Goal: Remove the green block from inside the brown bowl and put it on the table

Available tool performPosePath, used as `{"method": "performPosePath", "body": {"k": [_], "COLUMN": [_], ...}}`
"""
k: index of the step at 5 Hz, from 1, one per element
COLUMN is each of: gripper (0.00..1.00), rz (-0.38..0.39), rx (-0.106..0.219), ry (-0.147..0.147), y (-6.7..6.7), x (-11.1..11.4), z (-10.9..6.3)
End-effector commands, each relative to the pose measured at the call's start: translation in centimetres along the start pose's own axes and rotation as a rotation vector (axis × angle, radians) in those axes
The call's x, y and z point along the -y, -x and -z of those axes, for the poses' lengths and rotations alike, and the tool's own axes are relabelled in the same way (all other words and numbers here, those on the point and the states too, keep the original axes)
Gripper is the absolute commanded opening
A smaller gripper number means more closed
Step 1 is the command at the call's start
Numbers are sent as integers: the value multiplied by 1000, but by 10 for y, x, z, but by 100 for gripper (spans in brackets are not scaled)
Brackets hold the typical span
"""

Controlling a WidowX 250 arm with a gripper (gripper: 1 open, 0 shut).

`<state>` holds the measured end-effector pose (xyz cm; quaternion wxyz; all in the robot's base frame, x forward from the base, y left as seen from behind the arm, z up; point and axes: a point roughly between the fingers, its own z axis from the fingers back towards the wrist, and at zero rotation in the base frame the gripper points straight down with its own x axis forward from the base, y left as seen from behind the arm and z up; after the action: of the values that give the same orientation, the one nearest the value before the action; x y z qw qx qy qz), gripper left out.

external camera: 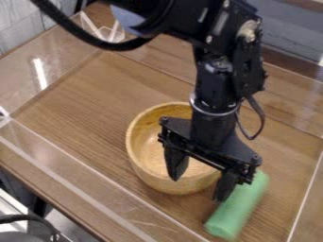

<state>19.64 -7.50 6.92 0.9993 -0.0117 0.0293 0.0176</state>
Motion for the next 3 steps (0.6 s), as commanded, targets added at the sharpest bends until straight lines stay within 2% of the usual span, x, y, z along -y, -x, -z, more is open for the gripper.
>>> {"method": "performPosePath", "body": {"k": [1, 3], "gripper": [100, 100], "rz": [-3, -9], "rx": [32, 43], "ry": [21, 40], "y": [-4, -7], "x": [-1, 3], "z": [-4, -3]}}
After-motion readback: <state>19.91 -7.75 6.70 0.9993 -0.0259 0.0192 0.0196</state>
